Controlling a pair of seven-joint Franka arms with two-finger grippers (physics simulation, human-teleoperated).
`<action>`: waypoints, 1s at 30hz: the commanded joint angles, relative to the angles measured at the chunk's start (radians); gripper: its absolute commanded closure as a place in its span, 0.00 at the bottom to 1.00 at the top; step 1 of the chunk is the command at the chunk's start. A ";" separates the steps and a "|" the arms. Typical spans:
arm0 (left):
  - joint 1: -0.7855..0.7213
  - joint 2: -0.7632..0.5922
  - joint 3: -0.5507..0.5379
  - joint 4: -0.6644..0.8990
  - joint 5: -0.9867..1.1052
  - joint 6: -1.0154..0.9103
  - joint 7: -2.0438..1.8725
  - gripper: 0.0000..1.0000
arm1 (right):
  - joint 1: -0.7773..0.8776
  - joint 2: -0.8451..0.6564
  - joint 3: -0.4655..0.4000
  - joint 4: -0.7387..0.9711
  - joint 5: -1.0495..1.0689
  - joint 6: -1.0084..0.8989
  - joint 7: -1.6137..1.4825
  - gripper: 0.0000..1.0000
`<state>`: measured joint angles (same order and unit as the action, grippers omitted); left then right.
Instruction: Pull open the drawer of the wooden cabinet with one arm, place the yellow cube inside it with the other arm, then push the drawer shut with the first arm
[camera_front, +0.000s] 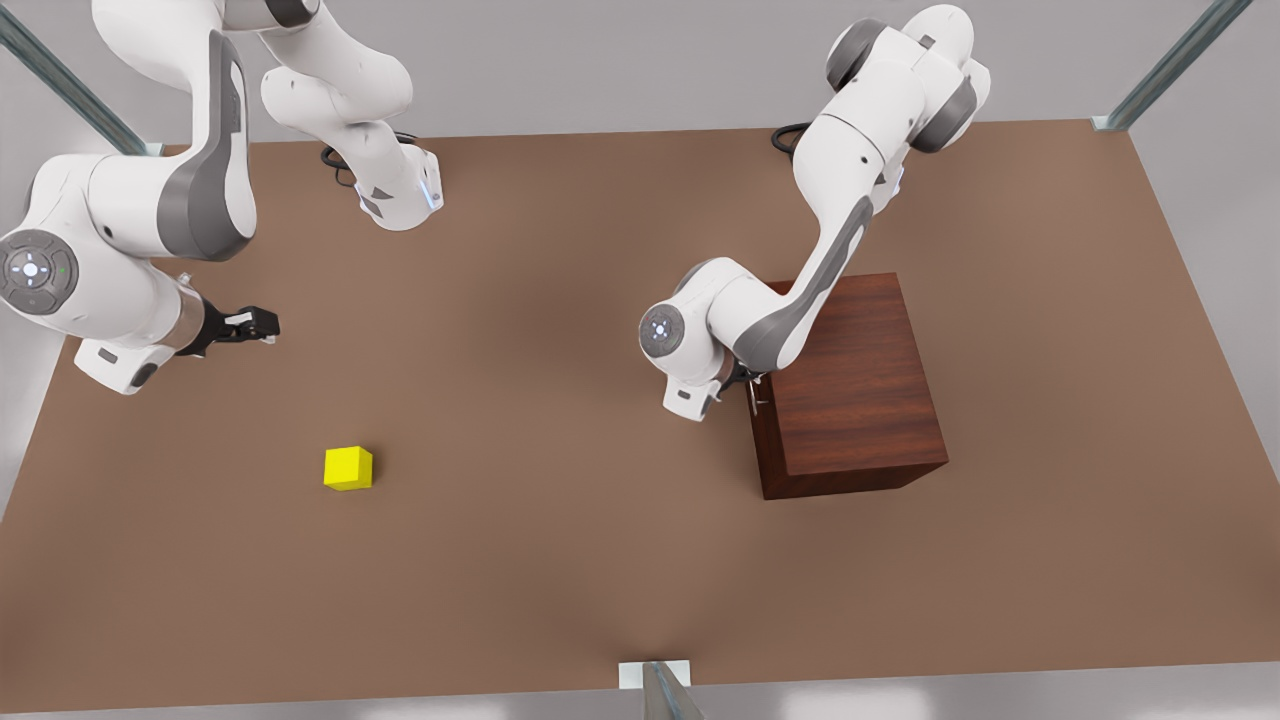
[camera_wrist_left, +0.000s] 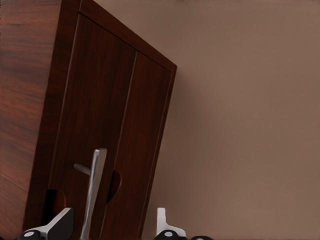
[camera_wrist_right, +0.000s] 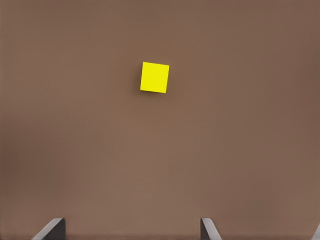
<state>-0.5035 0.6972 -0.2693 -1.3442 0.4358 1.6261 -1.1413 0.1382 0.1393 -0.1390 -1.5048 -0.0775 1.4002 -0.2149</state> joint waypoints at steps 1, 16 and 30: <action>0.000 0.001 -0.002 0.000 -0.002 0.001 -0.204 0.15 | 0.001 -0.001 -0.001 0.000 0.001 0.000 -0.008 0.00; -0.007 0.028 -0.004 0.031 0.000 0.015 -0.183 0.15 | 0.000 0.005 -0.001 -0.002 0.001 0.000 -0.008 0.00; -0.009 0.042 -0.021 0.054 -0.045 0.001 -0.034 0.14 | -0.002 0.006 -0.001 -0.002 0.001 0.000 -0.008 0.00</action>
<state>-0.5125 0.7409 -0.2886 -1.2887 0.3987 1.6313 -1.2321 0.1372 0.1458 -0.1390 -1.5068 -0.0772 1.4011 -0.2211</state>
